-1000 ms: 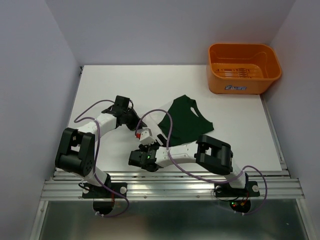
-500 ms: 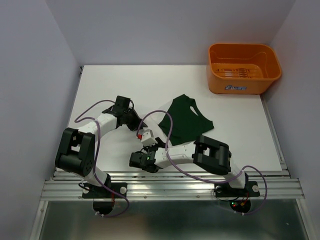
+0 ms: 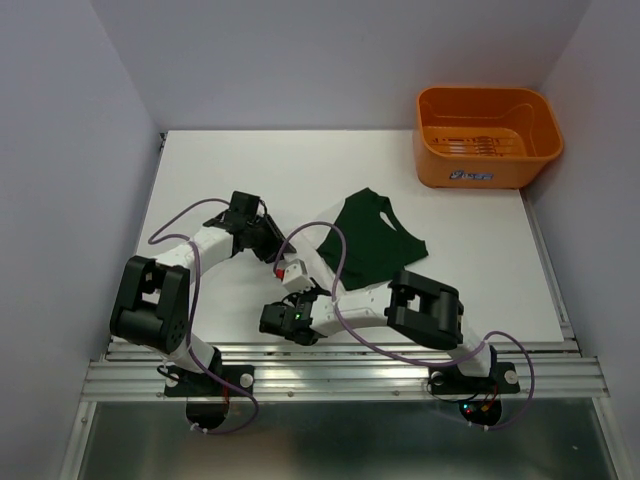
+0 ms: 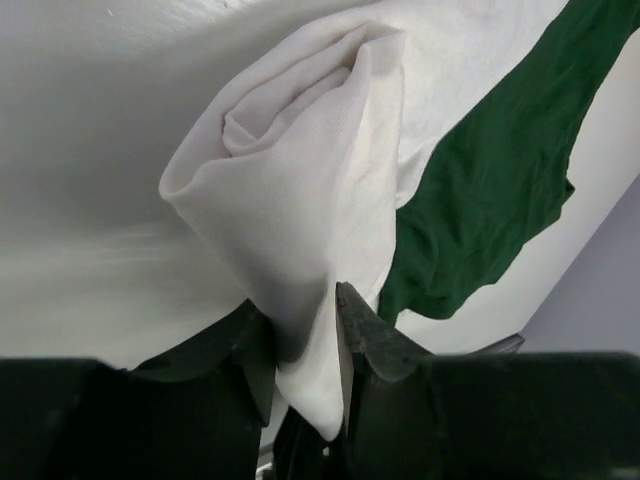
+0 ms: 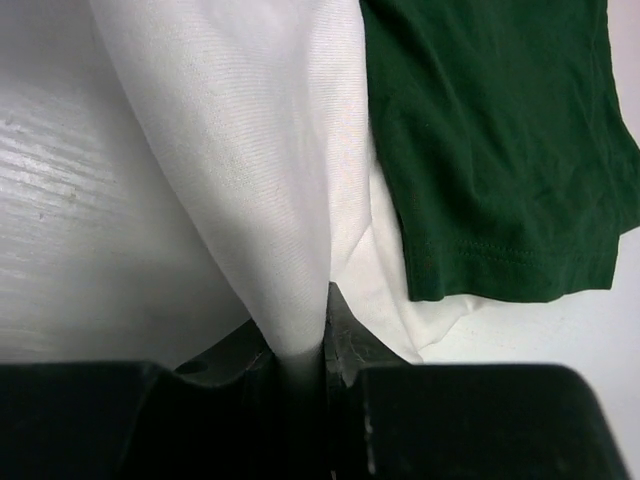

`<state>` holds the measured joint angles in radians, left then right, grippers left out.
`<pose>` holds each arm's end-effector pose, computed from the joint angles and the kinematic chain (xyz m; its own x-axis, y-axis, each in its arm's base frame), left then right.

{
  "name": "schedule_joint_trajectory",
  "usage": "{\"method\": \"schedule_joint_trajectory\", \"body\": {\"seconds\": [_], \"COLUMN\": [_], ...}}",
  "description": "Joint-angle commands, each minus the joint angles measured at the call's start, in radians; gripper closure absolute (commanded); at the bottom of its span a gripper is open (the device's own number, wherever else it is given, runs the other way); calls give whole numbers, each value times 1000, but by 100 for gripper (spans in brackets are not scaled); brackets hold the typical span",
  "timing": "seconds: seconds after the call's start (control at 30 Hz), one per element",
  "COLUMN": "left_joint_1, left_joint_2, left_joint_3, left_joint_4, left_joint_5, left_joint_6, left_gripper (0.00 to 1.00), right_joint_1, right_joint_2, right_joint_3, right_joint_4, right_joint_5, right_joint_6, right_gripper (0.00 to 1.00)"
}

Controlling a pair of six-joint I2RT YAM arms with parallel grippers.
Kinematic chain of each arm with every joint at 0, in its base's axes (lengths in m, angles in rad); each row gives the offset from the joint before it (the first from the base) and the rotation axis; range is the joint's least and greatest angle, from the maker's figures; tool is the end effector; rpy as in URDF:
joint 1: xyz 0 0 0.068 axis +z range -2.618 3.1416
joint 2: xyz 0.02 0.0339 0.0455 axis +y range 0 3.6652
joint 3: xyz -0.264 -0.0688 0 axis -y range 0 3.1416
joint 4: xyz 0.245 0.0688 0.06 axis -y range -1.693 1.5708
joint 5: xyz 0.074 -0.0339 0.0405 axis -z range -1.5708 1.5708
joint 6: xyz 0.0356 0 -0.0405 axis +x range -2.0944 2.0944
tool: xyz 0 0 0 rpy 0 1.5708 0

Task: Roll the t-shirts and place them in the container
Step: Roll the T-shirt to the center of the board.

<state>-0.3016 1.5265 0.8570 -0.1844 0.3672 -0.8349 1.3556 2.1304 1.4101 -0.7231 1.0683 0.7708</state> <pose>0.2904 -0.1037 0.1914 -0.8556 -0.4583 -0.2404 -0.1963 0.7172 -0.6687 0.1149 0.3797 0.1303 -0.4632 -0.5477 -0.6968 -0.1729 0.8269 -0.5351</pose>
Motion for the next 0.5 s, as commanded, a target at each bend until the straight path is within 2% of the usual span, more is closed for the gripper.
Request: {"method": "schedule_joint_trajectory", "body": {"seconds": [0.0,0.07,0.17,0.47], "left_joint_1": [35,51,71,183], "left_joint_2": [-48,-45,-46,-80], "left_joint_3": [8,13,24,88], "left_joint_4": [0,-3,-12,-90], "left_joint_5": [-5,6,10,24], "left_joint_6": [57,71,89,151], "left_gripper": [52,42,36,35], "right_joint_1": [-3,-12,-22,-116], "right_joint_2": [-84,-131,-180,-335], "right_joint_3": [-31,-66,-111,-235], "right_joint_4": [94,137,235,416], "right_joint_5": [-102,-183,-283,-560], "right_joint_6": [-41,-77,-111,-131], "right_gripper": [99,99,99,99]}}
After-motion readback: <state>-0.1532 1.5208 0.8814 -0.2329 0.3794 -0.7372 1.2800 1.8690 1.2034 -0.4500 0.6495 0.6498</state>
